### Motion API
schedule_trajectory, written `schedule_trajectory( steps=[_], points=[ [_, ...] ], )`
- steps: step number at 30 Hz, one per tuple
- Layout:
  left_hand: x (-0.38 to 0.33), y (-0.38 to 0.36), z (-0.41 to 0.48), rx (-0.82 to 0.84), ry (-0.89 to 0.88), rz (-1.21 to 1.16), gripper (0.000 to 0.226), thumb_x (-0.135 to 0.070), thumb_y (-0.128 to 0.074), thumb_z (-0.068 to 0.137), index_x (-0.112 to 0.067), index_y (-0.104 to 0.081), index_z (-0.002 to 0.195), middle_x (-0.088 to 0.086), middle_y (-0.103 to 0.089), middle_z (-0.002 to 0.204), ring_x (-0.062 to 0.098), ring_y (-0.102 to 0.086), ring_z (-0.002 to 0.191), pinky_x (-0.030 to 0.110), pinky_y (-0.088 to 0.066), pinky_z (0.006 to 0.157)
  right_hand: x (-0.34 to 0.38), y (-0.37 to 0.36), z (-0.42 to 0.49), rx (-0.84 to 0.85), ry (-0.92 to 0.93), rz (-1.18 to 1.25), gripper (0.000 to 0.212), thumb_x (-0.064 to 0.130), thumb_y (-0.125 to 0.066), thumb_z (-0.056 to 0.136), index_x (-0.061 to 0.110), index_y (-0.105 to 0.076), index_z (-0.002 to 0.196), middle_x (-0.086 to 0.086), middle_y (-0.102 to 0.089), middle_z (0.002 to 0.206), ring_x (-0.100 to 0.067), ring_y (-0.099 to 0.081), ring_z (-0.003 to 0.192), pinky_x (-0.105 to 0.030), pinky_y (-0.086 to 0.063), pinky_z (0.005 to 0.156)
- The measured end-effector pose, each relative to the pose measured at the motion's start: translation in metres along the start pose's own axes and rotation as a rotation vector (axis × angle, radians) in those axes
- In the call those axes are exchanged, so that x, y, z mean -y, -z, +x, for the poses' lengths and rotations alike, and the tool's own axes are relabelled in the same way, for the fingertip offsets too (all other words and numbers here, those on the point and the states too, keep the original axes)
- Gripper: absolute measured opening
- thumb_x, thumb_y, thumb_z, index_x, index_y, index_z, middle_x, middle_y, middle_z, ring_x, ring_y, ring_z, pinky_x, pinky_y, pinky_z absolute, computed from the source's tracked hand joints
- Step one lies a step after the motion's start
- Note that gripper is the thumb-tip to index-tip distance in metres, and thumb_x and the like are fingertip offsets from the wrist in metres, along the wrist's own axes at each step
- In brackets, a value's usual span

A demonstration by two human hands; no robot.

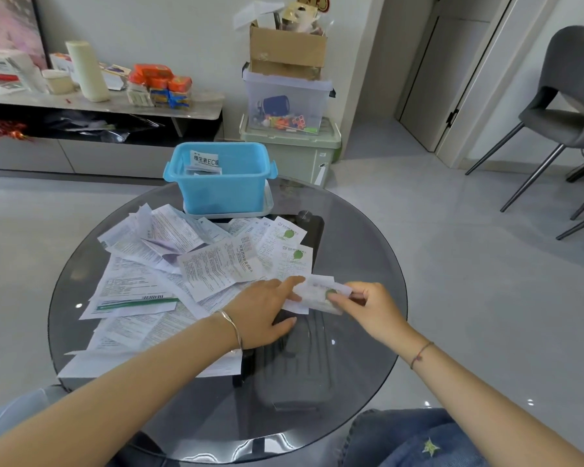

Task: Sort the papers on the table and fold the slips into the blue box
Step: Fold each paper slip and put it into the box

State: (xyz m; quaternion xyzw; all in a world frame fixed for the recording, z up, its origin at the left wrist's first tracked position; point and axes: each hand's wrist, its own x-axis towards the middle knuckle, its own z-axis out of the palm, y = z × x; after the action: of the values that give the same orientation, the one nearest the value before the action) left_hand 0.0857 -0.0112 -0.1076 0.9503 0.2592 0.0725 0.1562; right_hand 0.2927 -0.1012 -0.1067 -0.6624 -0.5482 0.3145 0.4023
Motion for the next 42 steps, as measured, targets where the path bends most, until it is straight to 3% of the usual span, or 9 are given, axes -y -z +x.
schedule_trajectory(
  steps=[3,5,10,13,17,22,27,33,42],
  points=[
    [0.001,0.001,-0.004,-0.045,0.019,-0.031,0.068,-0.038,-0.051,0.094,-0.018,-0.015,0.149,-0.013,-0.055,0.133,0.016,-0.047,0.123,0.025,-0.029,0.105,0.001,-0.005,0.011,-0.054,-0.065,0.071,0.004,0.014,-0.068,0.087,0.01,-0.069,0.085,0.009,-0.07,0.074,0.005,-0.06,0.054,-0.008,-0.039,0.047],
    [-0.001,0.001,-0.007,-0.035,0.037,-0.043,0.069,-0.041,-0.049,0.095,-0.019,-0.013,0.149,-0.013,-0.054,0.134,0.014,-0.045,0.124,0.024,-0.025,0.107,-0.001,-0.009,0.017,-0.09,-0.092,0.06,0.009,0.014,-0.071,0.084,0.005,-0.07,0.085,0.004,-0.069,0.07,0.003,-0.057,0.05,-0.01,-0.037,0.044],
    [-0.002,-0.004,-0.008,-0.002,0.007,0.065,0.075,-0.067,-0.02,0.082,-0.029,-0.031,0.146,-0.01,-0.052,0.129,0.011,-0.042,0.119,0.025,-0.025,0.103,-0.005,-0.013,0.029,-0.118,-0.122,-0.006,0.015,0.014,-0.075,0.081,0.018,-0.066,0.07,0.005,-0.065,0.062,0.002,-0.052,0.044,-0.01,-0.035,0.042],
    [-0.002,-0.008,-0.008,0.011,-0.015,0.093,0.084,-0.07,-0.008,0.077,-0.029,-0.035,0.145,-0.009,-0.049,0.127,0.01,-0.041,0.118,0.024,-0.026,0.102,-0.006,-0.015,0.033,-0.119,-0.135,-0.032,0.015,0.015,-0.076,0.08,0.021,-0.067,0.07,0.002,-0.068,0.065,-0.005,-0.057,0.05,-0.013,-0.038,0.043],
    [-0.002,-0.007,-0.008,-0.002,-0.005,0.118,0.084,-0.07,-0.007,0.077,-0.029,-0.036,0.145,-0.009,-0.045,0.131,0.011,-0.038,0.121,0.024,-0.025,0.104,-0.008,-0.016,0.036,-0.121,-0.14,-0.059,0.016,0.016,-0.076,0.08,0.022,-0.067,0.069,0.004,-0.069,0.066,-0.009,-0.061,0.055,-0.023,-0.046,0.052],
    [-0.001,-0.01,-0.011,0.048,0.011,0.129,0.083,-0.071,-0.008,0.079,-0.029,-0.032,0.147,-0.007,-0.029,0.151,0.012,-0.026,0.136,0.028,-0.017,0.113,-0.008,-0.019,0.04,-0.12,-0.105,-0.157,0.013,0.022,-0.076,0.08,0.019,-0.069,0.07,0.003,-0.068,0.067,-0.011,-0.059,0.057,-0.025,-0.047,0.052],
    [-0.004,-0.009,-0.013,0.096,0.012,0.157,0.091,-0.071,0.0,0.074,-0.027,-0.018,0.152,-0.009,-0.022,0.157,0.012,-0.022,0.14,0.027,-0.011,0.114,-0.008,-0.021,0.042,-0.135,-0.095,-0.21,0.017,0.025,-0.074,0.082,0.026,-0.065,0.067,0.007,-0.066,0.066,-0.006,-0.056,0.055,-0.023,-0.042,0.052],
    [-0.005,-0.01,-0.012,0.119,0.011,0.173,0.088,-0.071,0.001,0.074,-0.031,-0.015,0.151,-0.006,-0.021,0.157,0.016,-0.023,0.139,0.03,-0.013,0.115,-0.008,-0.021,0.043,-0.135,-0.117,-0.232,0.02,0.027,-0.073,0.083,0.008,-0.071,0.078,-0.004,-0.07,0.074,-0.016,-0.061,0.063,-0.035,-0.051,0.058],
    [-0.004,-0.012,-0.011,0.127,-0.001,0.218,0.083,-0.07,-0.008,0.079,-0.03,-0.022,0.15,-0.003,-0.022,0.157,0.018,-0.024,0.138,0.032,-0.014,0.114,-0.007,-0.023,0.043,-0.158,-0.131,-0.225,0.018,0.025,-0.075,0.081,0.009,-0.07,0.076,0.0,-0.07,0.071,-0.012,-0.061,0.061,-0.03,-0.05,0.058]
  ],
)
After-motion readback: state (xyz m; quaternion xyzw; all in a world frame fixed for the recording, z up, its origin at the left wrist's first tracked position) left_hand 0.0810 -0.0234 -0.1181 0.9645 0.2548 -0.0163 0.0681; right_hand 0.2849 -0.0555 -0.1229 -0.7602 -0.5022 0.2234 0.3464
